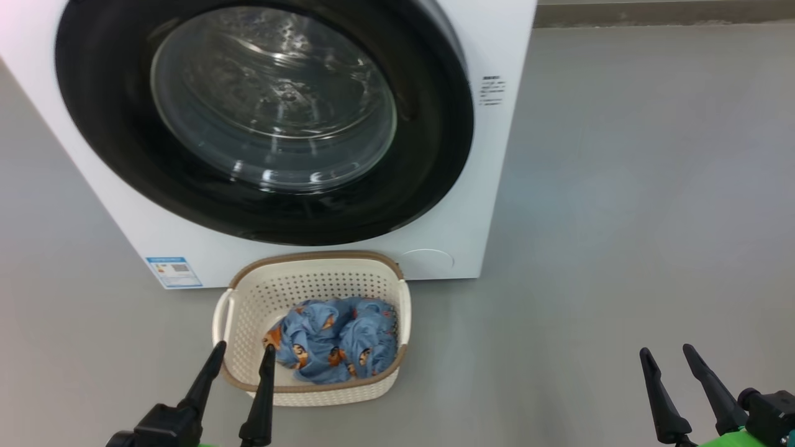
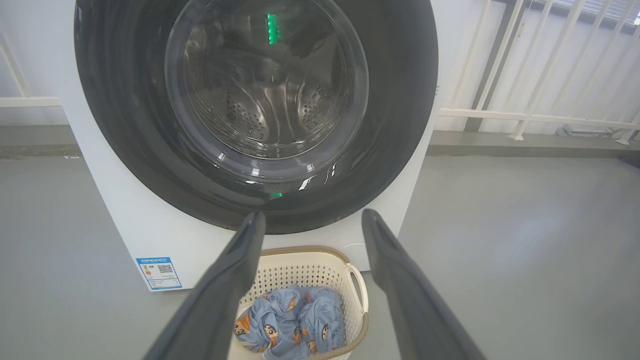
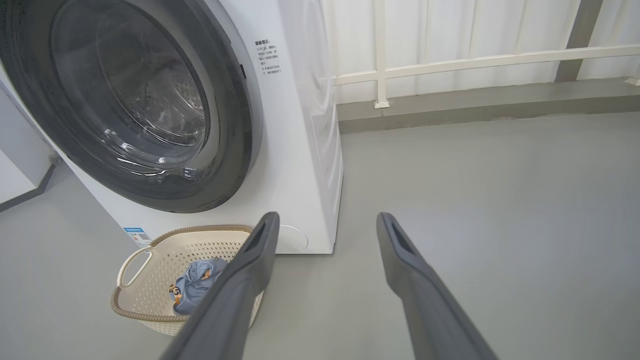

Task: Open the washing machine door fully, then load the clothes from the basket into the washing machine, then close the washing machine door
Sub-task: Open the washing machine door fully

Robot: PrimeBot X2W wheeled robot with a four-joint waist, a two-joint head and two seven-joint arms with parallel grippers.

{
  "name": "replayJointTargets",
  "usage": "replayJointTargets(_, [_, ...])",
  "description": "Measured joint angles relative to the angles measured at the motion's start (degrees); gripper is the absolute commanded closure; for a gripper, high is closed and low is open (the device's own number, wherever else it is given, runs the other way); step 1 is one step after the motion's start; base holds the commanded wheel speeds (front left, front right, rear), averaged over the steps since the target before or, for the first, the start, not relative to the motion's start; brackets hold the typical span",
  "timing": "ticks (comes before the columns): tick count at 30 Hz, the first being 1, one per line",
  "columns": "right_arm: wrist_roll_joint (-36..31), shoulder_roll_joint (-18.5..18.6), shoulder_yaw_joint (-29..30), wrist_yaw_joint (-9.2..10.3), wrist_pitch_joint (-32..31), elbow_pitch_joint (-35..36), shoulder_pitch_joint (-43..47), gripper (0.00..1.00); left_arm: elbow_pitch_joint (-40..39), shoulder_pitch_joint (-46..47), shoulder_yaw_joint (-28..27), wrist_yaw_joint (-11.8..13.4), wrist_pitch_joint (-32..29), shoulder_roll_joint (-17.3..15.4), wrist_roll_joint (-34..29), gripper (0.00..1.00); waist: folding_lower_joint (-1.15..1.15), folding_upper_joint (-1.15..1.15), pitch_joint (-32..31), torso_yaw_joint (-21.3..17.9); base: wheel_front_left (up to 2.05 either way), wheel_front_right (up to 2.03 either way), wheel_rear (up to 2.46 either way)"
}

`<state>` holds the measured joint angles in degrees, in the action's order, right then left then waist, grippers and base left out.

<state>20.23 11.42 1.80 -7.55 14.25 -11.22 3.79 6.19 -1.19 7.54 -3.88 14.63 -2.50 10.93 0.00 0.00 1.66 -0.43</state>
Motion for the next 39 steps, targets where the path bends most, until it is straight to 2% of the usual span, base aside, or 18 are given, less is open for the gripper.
replayJointTargets(8, [0.00, 0.23, 0.26, 0.00, 0.00, 0.01, 0.00, 0.00, -0.08, -0.01, -0.53, -0.24, -0.01, 0.03, 0.07, 0.00, 0.00, 0.00, -0.36, 0.04, 0.57, 0.57, -1.14])
replayJointTargets(19, [0.11, -0.26, 0.63, 0.00, 0.02, 0.81, -0.01, 0.00, 0.04, -0.02, -0.02, -0.51, -0.01, 0.01, 0.99, 0.00, 0.00, 0.00, -0.68, 0.50, 0.03, 0.03, -0.07])
replayJointTargets(20, [0.23, -0.30, 0.60, 0.00, 0.03, 0.93, -0.04, 0.59, 0.04, -0.02, 0.19, -0.51, -0.01, 0.01, 1.00, 0.00, -0.01, 0.00, -0.67, 0.56, 0.00, 0.00, 0.00])
replayJointTargets(21, [0.68, -0.40, 0.67, 0.00, 0.04, 1.26, -0.09, 0.85, 0.04, -0.02, 0.46, -0.51, -0.01, 0.00, 1.01, 0.00, 0.00, 0.00, -0.65, 0.61, 0.00, 0.00, 0.00])
replayJointTargets(22, [1.20, -0.46, 0.67, 0.00, 0.04, 1.62, -0.23, 0.85, 0.04, -0.02, 0.78, -0.51, -0.01, 0.01, 1.04, 0.00, 0.00, 0.00, -0.59, 0.67, 0.00, 0.00, 0.00])
replayJointTargets(23, [1.80, -0.47, 0.64, 0.00, 0.04, 1.96, -0.39, 1.00, 0.04, -0.02, 1.04, -0.49, -0.01, 0.01, 1.20, 0.00, 0.00, 0.00, -0.49, 0.74, 0.00, 0.00, 0.00])
replayJointTargets(29, [7.26, -0.71, 0.58, 0.00, 0.05, 3.14, -6.55, 1.00, -0.08, 0.07, 2.81, 0.63, -0.01, -0.02, 2.85, 0.00, 0.00, 0.00, 0.68, 1.10, 0.00, 0.00, 0.00])
replayJointTargets(36, [20.65, -0.56, -0.89, 0.00, 0.09, 1.51, -19.83, 1.00, -0.08, 2.08, 4.79, 1.69, -0.01, -0.02, 3.82, 0.00, 0.00, 0.00, 3.02, 1.88, 0.00, 0.00, 0.00])
replayJointTargets(39, [26.68, 1.29, -2.59, 0.00, 0.47, -0.94, -25.83, 1.00, -0.10, 3.65, 6.08, 2.16, -0.01, -0.03, 4.45, 0.00, 0.00, 0.00, 4.20, 2.63, 0.00, 0.00, 0.00])
